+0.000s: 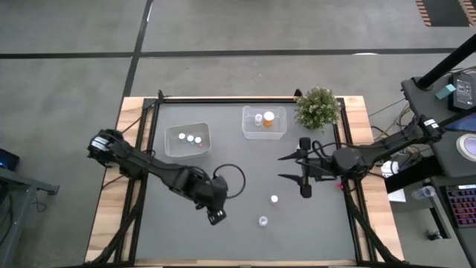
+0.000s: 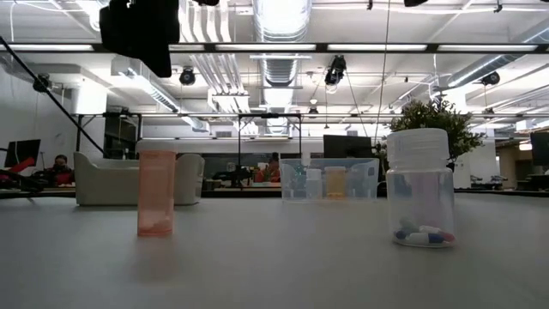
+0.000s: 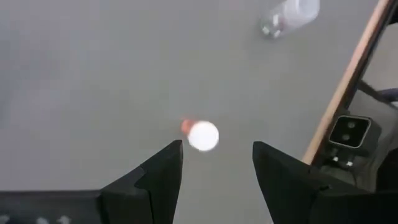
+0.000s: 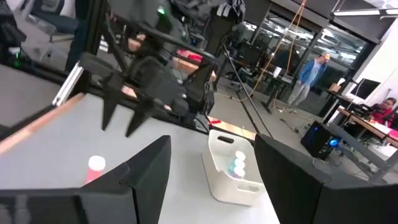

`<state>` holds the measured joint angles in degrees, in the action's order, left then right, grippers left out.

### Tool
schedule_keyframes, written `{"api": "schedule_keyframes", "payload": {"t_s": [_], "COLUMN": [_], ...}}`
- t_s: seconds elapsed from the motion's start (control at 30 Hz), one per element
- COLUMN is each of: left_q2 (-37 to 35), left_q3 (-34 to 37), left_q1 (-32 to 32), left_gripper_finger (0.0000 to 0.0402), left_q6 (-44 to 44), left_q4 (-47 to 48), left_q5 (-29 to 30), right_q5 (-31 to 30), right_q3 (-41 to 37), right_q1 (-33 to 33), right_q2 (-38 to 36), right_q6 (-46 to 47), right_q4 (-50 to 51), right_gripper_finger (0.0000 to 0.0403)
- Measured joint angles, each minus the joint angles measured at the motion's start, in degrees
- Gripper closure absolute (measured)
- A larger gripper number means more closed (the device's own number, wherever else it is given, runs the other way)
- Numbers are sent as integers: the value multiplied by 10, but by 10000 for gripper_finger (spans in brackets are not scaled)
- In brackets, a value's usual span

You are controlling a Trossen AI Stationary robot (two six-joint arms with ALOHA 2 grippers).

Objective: Pick and place medicine bottles into bin by pill shape (circle, oval)
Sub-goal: Put the small red pill bottle into the gray bin

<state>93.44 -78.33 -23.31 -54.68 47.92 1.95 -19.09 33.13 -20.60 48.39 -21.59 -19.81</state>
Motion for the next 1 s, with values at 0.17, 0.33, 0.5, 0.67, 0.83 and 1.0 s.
{"api": "schedule_keyframes", "payload": {"t_s": [0.17,0.33,0.5,0.67,0.83,1.0], "left_q2": [51,92,101,102,110,112], "left_q3": [-38,-55,-57,-57,-56,-56], "left_q1": [-10,-11,-11,-11,-11,-11], "left_gripper_finger": [221,221,221,221,221,221], "left_q6": [-71,-138,-155,-153,-141,-137], "left_q4": [5,6,7,30,29,36], "left_q5": [-2,-1,-1,1,11,13], "right_q5": [0,0,0,0,0,0], "right_q3": [-13,-13,-13,-13,-13,-13], "right_q1": [0,0,0,0,0,0], "right_q2": [-18,-23,-21,-22,-22,-22], "right_q6": [-5,-9,-10,-13,-15,-15], "right_q4": [0,-2,-2,-2,-2,-2], "right_gripper_finger": [179,179,179,179,179,179]}}
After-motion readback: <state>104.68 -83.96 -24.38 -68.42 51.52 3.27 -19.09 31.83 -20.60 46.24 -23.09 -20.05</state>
